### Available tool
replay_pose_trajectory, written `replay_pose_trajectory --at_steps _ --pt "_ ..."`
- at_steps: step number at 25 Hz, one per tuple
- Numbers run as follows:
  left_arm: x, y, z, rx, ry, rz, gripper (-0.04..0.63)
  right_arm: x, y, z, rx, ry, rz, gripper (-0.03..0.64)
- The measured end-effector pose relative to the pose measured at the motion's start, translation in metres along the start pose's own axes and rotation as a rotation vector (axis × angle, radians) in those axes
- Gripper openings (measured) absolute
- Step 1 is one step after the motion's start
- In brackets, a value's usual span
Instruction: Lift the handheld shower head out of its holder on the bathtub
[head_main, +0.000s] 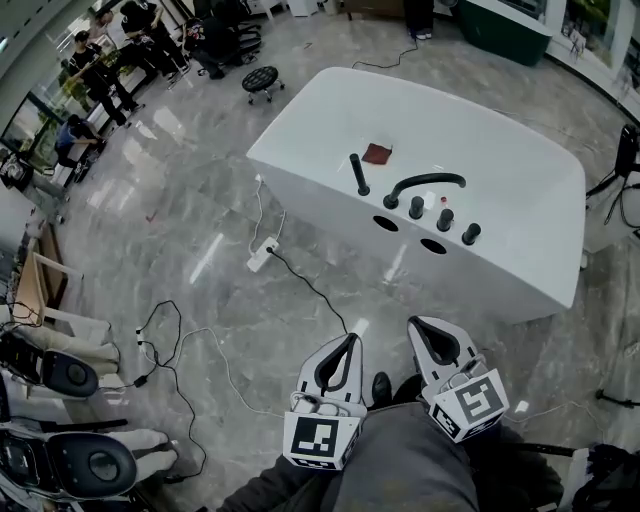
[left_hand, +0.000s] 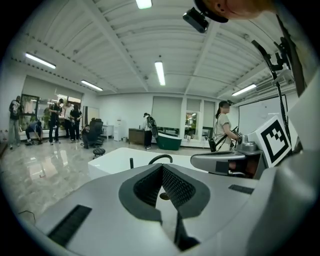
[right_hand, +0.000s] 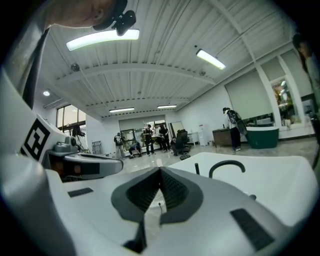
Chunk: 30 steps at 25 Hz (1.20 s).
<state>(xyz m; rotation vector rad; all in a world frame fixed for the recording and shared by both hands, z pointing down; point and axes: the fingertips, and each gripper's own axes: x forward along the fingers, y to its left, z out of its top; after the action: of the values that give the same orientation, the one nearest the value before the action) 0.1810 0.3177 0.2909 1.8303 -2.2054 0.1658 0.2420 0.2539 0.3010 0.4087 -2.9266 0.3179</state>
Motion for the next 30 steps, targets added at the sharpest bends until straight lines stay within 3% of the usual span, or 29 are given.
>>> replay_pose_trajectory --at_steps 5,11,20,30 --pt "0.011 0.004 0.006 -0.008 0.018 0.004 0.003 0.014 -0.017 0.017 -0.012 -0.016 -0.007 0.005" --pt "0.059 0.028 0.01 -0.038 0.03 0.067 0.003 0.056 -0.048 0.011 0.0 0.029 0.047 0.005" --pt "0.122 0.042 0.018 -0.063 0.027 0.101 0.003 0.101 -0.098 0.016 -0.014 0.062 0.088 0.005" --pt "0.161 0.061 0.033 -0.084 0.027 0.22 0.003 0.141 -0.137 0.033 -0.026 0.063 0.176 0.005"
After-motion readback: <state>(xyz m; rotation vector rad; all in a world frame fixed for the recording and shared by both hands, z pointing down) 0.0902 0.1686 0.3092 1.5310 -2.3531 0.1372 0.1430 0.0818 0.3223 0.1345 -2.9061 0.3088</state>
